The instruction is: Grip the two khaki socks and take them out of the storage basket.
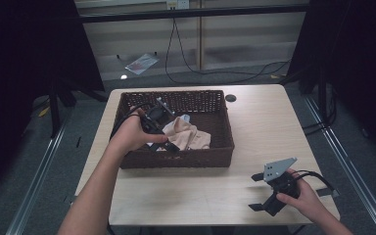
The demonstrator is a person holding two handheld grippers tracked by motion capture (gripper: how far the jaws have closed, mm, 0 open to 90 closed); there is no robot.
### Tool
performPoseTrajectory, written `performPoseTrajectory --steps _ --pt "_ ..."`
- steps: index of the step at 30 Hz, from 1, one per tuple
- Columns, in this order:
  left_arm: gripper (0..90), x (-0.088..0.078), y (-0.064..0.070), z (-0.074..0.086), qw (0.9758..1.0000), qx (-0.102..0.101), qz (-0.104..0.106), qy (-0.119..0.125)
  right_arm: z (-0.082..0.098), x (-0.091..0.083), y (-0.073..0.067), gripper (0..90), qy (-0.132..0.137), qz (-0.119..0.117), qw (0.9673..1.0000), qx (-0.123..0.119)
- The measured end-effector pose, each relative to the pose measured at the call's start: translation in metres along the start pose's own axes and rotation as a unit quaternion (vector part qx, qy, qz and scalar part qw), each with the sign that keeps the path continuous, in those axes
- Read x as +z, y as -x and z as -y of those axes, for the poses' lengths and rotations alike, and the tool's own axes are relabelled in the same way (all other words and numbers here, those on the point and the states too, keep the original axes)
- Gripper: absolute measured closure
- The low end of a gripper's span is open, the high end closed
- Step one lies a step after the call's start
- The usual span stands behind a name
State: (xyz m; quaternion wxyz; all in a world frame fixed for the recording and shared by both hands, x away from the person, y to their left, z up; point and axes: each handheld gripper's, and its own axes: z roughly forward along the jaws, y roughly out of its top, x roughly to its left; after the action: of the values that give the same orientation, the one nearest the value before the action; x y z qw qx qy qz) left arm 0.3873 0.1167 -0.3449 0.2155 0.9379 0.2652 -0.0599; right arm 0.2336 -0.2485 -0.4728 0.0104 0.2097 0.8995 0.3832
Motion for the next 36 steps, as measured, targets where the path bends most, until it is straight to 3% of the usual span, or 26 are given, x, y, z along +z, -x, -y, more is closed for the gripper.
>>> performPoseTrajectory --steps 2,11,15,18,29,32,36 --pt "9.5 0.0 -0.005 -0.005 0.9999 -0.007 -0.006 0.009 0.0 0.0 0.0 2.8 0.001 0.0 1.0 0.002" --pt "9.9 0.007 -0.021 -0.014 0.9992 -0.029 -0.026 0.007 0.0 0.0 0.0 2.8 0.0 -0.001 1.0 0.001" --pt "11.2 0.016 -0.03 -0.02 0.9985 -0.028 -0.046 0.005 0.0 0.0 0.0 2.8 0.001 0.0 1.0 0.0" --pt "12.1 0.02 -0.034 -0.02 0.9982 -0.035 -0.048 0.007 0.0 0.0 0.0 2.8 0.0 -0.001 1.0 0.0" --pt "13.7 0.039 -0.059 -0.022 0.9948 -0.063 -0.078 0.016 0.0 0.0 0.0 2.8 0.001 -0.002 1.0 -0.001" --pt "13.9 0.042 -0.062 -0.022 0.9947 -0.064 -0.079 0.015 0.0 0.0 0.0 2.8 0.002 -0.002 1.0 -0.001" --pt "15.8 0.051 -0.067 -0.023 0.994 -0.069 -0.079 0.031 0.0 0.0 0.0 2.8 0.001 -0.002 1.0 -0.001"
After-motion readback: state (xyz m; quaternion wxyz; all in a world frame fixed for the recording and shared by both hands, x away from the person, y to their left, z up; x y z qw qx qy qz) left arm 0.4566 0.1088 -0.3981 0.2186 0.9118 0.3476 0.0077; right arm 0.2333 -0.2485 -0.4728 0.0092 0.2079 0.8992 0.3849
